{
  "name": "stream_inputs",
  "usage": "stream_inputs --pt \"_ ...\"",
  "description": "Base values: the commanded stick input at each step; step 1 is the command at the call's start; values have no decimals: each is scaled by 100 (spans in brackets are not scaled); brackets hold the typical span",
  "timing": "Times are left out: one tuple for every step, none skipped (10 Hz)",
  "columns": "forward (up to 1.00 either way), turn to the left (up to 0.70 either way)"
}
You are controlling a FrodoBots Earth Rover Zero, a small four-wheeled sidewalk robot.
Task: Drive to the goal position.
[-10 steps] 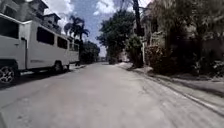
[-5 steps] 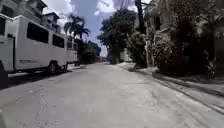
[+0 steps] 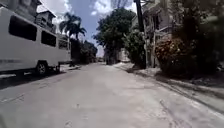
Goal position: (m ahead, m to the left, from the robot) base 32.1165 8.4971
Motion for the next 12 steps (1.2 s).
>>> stream_inputs --pt "98 0" --pt "98 0" --pt "98 0" --pt "98 0" --pt "98 0" --pt "98 0" --pt "98 0" --pt "98 0" --pt "98 0" --pt "98 0" --pt "98 0" --pt "98 0"
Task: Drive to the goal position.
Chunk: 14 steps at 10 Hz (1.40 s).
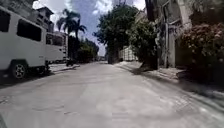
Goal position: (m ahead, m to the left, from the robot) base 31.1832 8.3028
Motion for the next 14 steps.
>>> stream_inputs --pt "98 0" --pt "98 0" --pt "98 0" --pt "98 0" --pt "98 0" --pt "98 0" --pt "98 0" --pt "98 0" --pt "98 0" --pt "98 0" --pt "98 0" --pt "98 0" --pt "98 0" --pt "98 0"
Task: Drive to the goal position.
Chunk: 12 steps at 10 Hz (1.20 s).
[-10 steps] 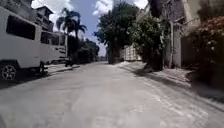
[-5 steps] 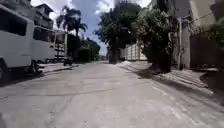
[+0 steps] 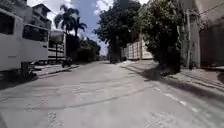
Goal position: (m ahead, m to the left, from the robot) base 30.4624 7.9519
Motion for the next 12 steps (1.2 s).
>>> stream_inputs --pt "98 0" --pt "98 0" --pt "98 0" --pt "98 0" --pt "98 0" --pt "98 0" --pt "98 0" --pt "98 0" --pt "98 0" --pt "98 0" --pt "98 0" --pt "98 0"
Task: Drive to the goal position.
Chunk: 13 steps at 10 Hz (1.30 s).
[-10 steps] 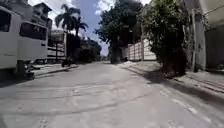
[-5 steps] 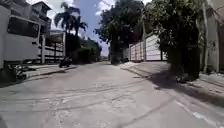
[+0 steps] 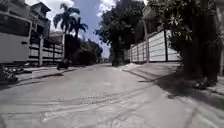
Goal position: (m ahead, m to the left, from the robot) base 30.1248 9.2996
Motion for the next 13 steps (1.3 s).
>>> stream_inputs --pt "98 0" --pt "98 0" --pt "98 2" --pt "98 2" --pt "98 2" --pt "98 2" --pt "98 3" --pt "98 3" --pt "98 3" --pt "98 1" --pt "98 -10" --pt "98 -15" --pt "98 -11"
